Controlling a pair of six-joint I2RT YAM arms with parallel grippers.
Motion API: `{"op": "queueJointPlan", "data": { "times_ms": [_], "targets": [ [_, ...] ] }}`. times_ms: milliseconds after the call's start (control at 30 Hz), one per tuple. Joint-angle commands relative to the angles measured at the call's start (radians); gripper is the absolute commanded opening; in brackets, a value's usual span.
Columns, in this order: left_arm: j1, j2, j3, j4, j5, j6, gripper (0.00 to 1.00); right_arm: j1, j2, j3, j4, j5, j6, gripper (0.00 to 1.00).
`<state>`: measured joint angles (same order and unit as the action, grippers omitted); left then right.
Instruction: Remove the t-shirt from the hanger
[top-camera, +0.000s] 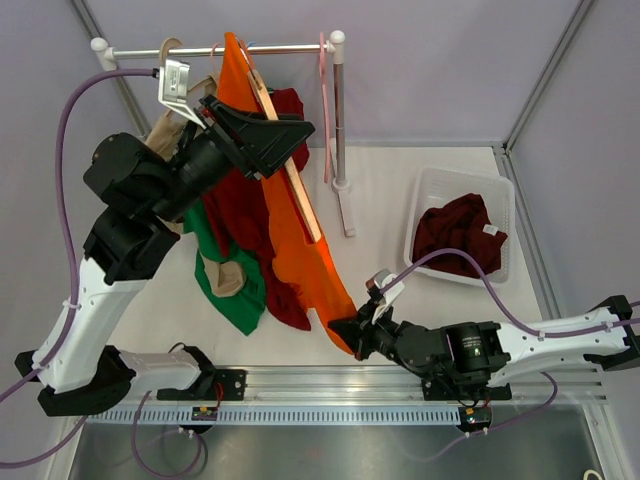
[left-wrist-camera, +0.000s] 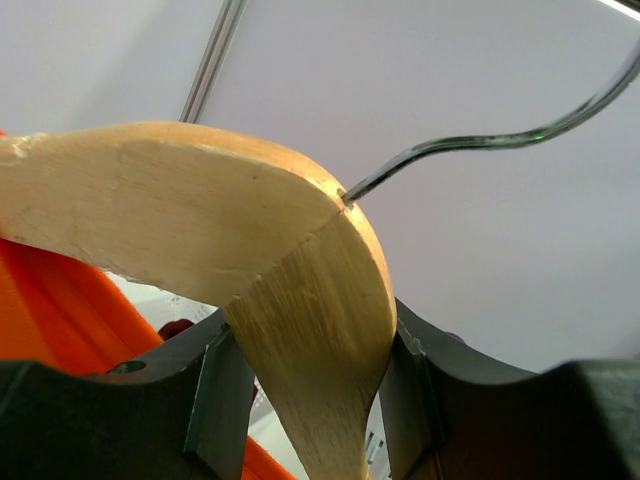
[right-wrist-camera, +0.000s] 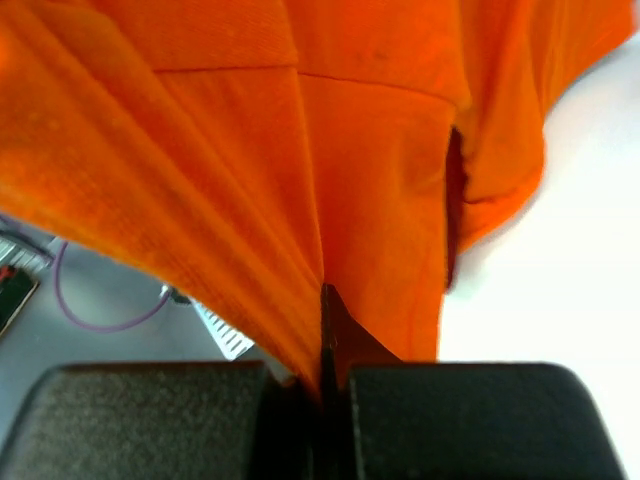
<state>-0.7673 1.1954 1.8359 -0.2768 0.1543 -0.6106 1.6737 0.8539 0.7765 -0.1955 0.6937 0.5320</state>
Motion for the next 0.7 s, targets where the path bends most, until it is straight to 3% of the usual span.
{"op": "queueJointPlan", "data": {
  "times_ms": [0, 200, 433, 533, 667],
  "targets": [
    [0.031, 0.007, 0.105, 0.186, 0.05, -0.061, 0.0, 0.015, 0.011, -0.062, -0.104, 0.096, 0.074, 0.0],
    [0.071, 0.029, 0.177, 0.183, 0.057, -0.067, 0.0, 0.015, 0.034, -0.062, -0.171, 0.092, 0.121, 0.0],
    [0.082, 0.046, 0.203, 0.215, 0.166, -0.168, 0.0, 0.014, 0.056, -0.158, -0.22, 0.144, 0.276, 0.0],
    [0.082, 0.047, 0.18, 0.266, 0.237, -0.262, 0.0, 0.012, 0.115, -0.161, -0.231, 0.22, 0.287, 0.0],
    [0.098, 0.047, 0.25, 0.226, 0.2, -0.227, 0.0, 0.008, 0.238, -0.137, -0.271, 0.219, 0.342, 0.0]
  ]
}}
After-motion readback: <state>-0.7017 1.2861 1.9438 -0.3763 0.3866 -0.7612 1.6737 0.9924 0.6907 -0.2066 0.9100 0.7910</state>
